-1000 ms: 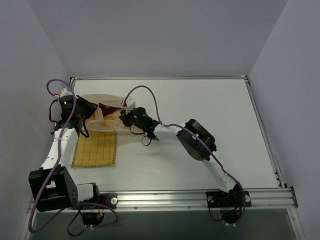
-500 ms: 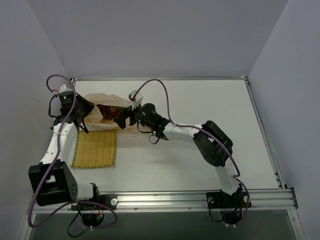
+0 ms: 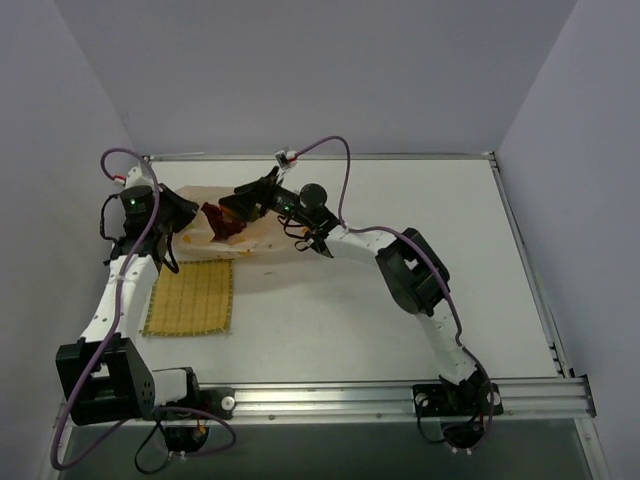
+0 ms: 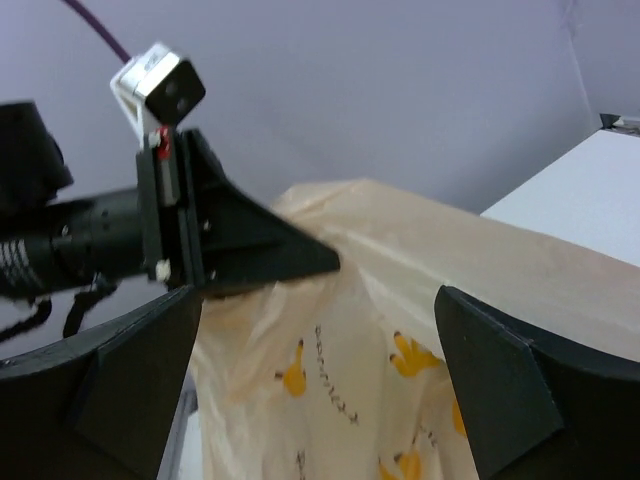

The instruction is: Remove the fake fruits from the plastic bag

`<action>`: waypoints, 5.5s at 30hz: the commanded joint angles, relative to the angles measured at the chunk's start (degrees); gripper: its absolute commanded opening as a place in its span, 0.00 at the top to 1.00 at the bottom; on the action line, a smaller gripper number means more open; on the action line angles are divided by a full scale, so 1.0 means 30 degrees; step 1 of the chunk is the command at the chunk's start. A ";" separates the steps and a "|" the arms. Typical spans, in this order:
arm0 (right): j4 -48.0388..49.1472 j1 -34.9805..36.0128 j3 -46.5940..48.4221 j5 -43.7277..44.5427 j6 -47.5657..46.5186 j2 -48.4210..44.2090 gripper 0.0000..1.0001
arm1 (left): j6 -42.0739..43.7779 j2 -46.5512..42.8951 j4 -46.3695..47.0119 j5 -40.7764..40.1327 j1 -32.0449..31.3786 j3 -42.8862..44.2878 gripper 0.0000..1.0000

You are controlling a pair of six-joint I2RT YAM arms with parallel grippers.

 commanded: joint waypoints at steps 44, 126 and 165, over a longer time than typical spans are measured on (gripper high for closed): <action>-1.4885 0.0110 -0.5319 0.8138 -0.8459 -0.8342 0.19 | 0.3236 -0.3264 -0.3651 -0.0920 -0.1225 0.2780 0.50; -0.8644 0.1165 -0.6286 0.1752 -0.3215 -0.5355 1.00 | -0.5868 1.5658 1.2282 -0.7217 -0.5154 0.4599 0.29; -0.7825 -0.0710 -0.5993 0.0112 -0.2425 -0.5328 1.00 | -0.3203 1.7058 0.7483 -0.9971 -0.4949 1.0162 0.31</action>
